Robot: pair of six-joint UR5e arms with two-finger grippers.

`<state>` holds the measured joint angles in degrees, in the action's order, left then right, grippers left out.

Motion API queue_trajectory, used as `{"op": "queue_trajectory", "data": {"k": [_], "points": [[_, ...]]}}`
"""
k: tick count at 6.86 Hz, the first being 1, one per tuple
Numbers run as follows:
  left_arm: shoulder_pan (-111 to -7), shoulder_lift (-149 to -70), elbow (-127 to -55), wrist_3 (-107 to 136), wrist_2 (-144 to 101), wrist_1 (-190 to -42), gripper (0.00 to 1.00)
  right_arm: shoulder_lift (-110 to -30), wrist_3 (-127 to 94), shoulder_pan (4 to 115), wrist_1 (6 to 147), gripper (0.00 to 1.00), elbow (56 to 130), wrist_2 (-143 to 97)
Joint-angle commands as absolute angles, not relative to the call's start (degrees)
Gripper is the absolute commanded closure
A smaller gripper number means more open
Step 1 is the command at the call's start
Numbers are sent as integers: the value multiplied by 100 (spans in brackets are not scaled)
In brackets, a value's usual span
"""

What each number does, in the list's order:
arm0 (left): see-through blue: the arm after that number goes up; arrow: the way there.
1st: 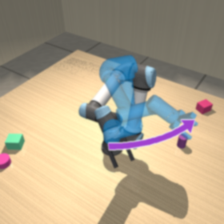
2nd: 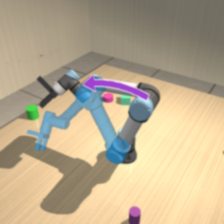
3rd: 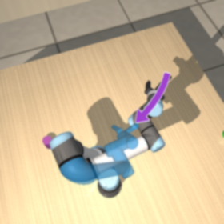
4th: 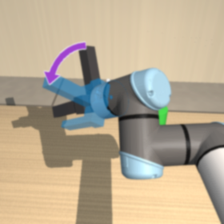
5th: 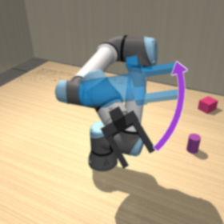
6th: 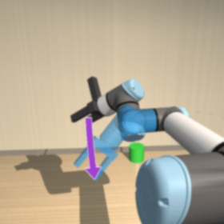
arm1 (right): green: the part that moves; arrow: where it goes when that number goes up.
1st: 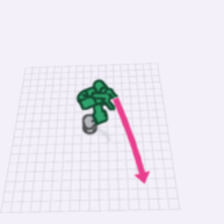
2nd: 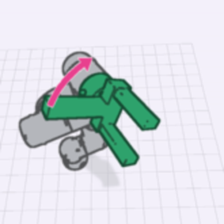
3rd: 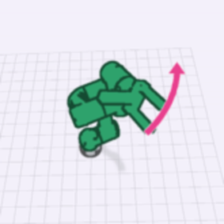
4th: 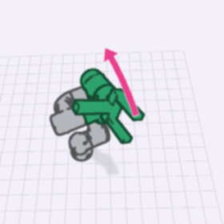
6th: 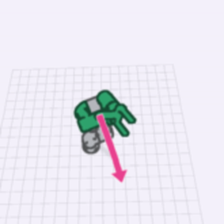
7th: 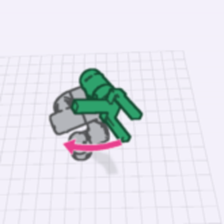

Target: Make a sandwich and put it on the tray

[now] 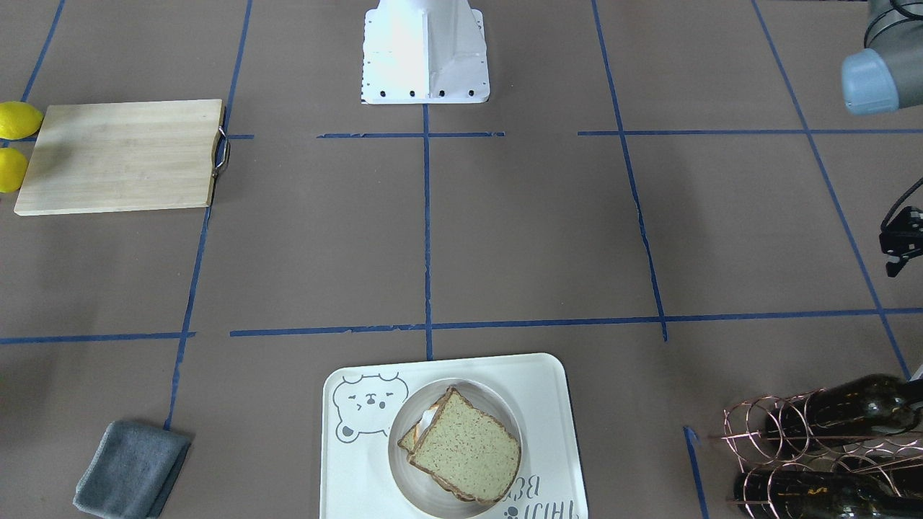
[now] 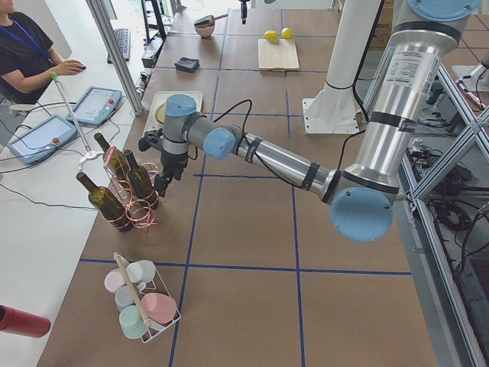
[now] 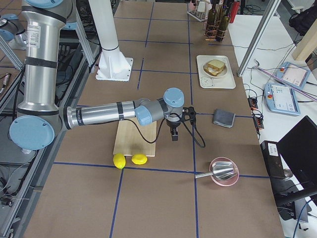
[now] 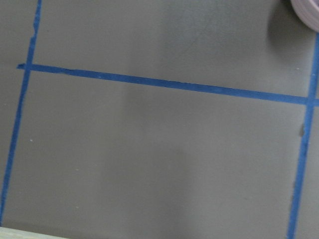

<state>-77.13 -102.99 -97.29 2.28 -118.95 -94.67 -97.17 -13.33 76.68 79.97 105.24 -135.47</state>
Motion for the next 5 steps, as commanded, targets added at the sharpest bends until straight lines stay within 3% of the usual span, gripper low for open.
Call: {"op": "queue_trajectory", "data": {"k": [1,5], "points": [[-8338,-9750,-9624,-692,-12426,-9378,0,-9555,547,8434,9460,0,10521,-13395],[-8745,-8537,-9580,-1433,-13007,-8964,0,-9659,1161,9079,10125,0,10538,-13631]]}}
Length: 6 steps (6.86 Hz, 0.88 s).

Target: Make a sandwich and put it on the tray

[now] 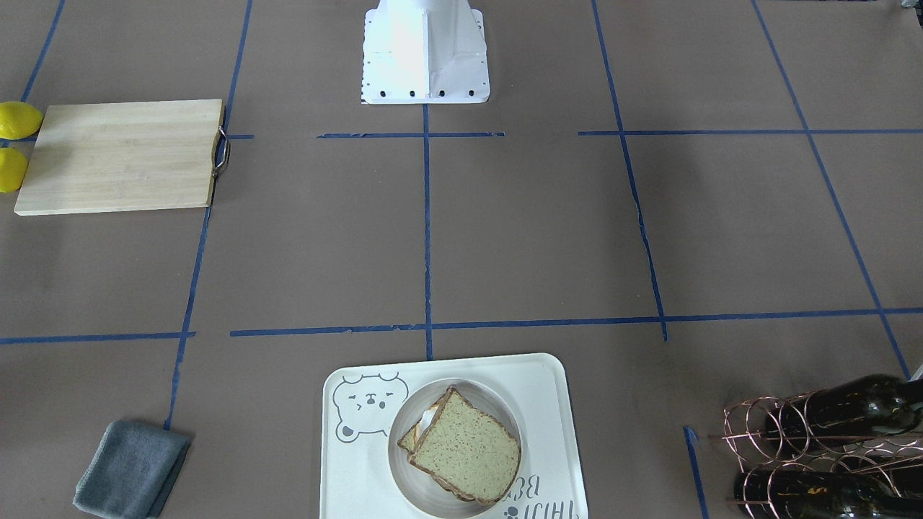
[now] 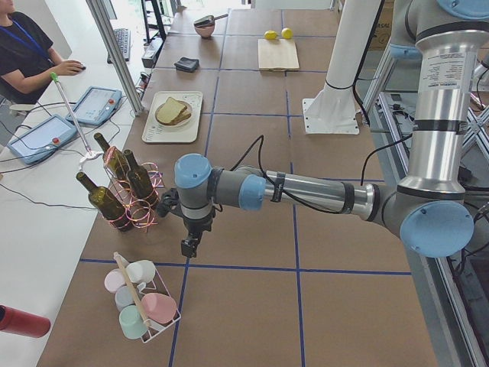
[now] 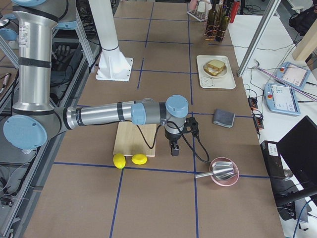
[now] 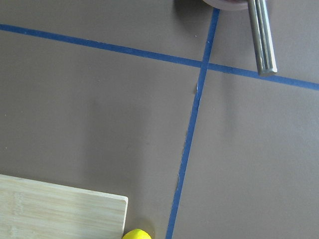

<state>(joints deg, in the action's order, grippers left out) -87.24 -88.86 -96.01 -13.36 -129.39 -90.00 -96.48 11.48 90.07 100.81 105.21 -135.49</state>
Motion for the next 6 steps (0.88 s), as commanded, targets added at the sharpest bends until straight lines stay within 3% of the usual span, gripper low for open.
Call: {"op": "queue_trajectory", "data": {"k": [1,6], "points": [[-8763,-8517,-9615,-1398,-13486,-8956,0,-9633,1178,9079,10099,0,10460,-13641],[-8763,-8534,-9519,-1134,-13570,-8956,0,-9650,433,9079,9976,0,10380,-13658]]}}
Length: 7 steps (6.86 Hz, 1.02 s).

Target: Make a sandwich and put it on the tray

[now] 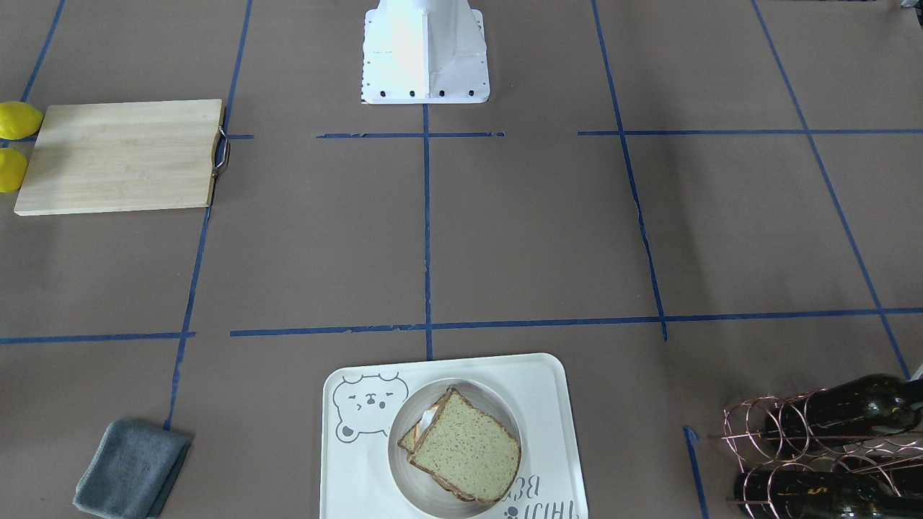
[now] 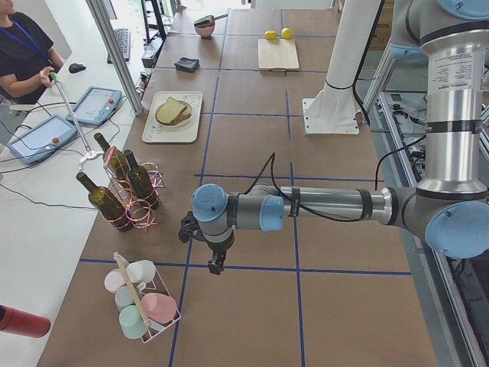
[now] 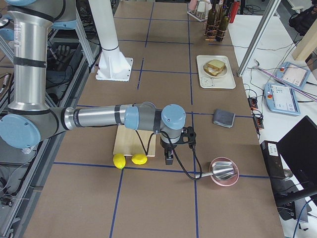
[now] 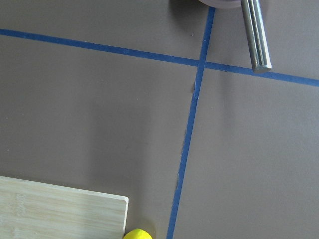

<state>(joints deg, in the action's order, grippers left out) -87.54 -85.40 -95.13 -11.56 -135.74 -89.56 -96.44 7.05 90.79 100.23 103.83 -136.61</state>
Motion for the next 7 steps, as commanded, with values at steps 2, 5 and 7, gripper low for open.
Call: {"op": "queue_trajectory", "data": {"k": [2,5,7], "points": [[-8963,-8569,-9554,-1134,-13544,-8939,0,-9659,431,9088,9949,0,10336,-13632],[-9035,-8613,-9562,-1125,-13526,-8930,0,-9826,335,9088,9098,0,10046,-13632],[-9035,-8613,-9562,-1125,-13526,-8930,0,-9809,88,9088,9062,0,10055,-13649]]}}
